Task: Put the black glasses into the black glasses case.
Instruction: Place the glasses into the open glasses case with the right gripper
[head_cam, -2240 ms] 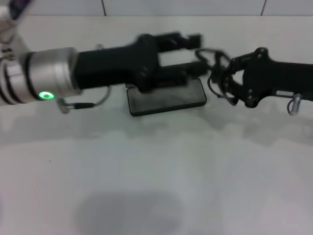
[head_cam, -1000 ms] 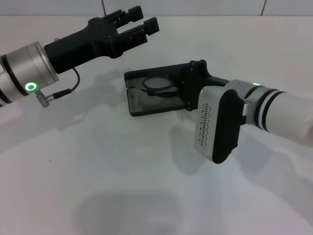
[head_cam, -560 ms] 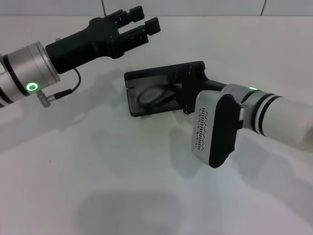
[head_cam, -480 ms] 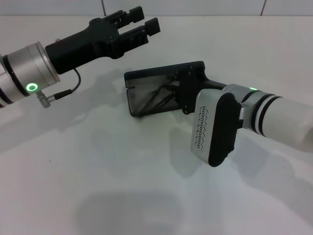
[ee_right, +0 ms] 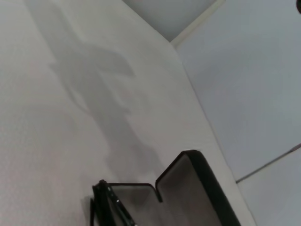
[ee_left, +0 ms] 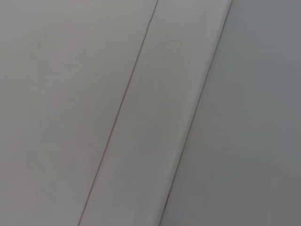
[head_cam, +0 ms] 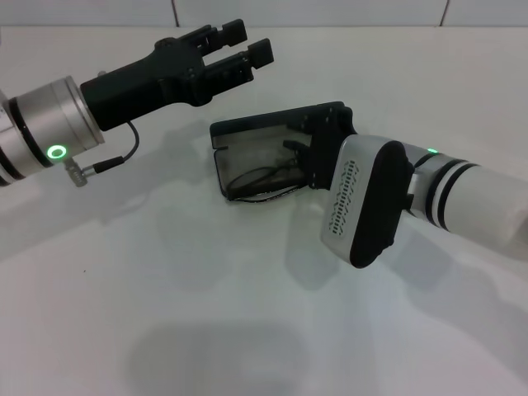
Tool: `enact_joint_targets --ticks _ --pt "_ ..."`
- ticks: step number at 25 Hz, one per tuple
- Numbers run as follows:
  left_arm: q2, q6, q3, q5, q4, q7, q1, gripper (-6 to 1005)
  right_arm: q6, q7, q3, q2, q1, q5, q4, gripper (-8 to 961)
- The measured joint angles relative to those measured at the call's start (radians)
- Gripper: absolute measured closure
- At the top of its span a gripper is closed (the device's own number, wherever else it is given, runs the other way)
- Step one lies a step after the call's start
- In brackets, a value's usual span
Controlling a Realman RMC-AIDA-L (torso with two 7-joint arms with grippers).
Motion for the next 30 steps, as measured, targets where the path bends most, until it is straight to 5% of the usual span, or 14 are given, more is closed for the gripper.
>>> enact_joint_targets --ticks 9,14,15,17,22,30 --pt "-0.002 0.003 0.000 0.006 -0.001 0.006 0.011 292 -0.035 0.001 0.017 -0.002 -0.078 0.002 -0.098 774" --pt "-0.001 0.003 0.000 0.006 -0.001 0.009 0.010 292 -0.289 0.004 0.092 -0.002 -0.089 0.017 -0.103 775" --pt "-0.001 0.003 0.000 0.006 -0.001 0.009 0.009 292 -0.421 0.022 0.121 0.001 -0.057 0.044 -0.066 775" --pt "-0.001 0.003 0.000 0.006 -0.001 0.009 0.006 292 -0.465 0.057 0.123 0.002 -0.006 0.055 -0.012 775" --pt "-0.001 0.003 0.000 0.006 -0.001 0.010 -0.005 291 -0.462 0.160 0.119 0.002 0.121 0.072 0.131 775" --pt "-0.002 0.000 0.000 0.004 -0.001 0.011 -0.012 292 -0.328 0.167 0.119 0.002 0.135 0.094 0.155 775"
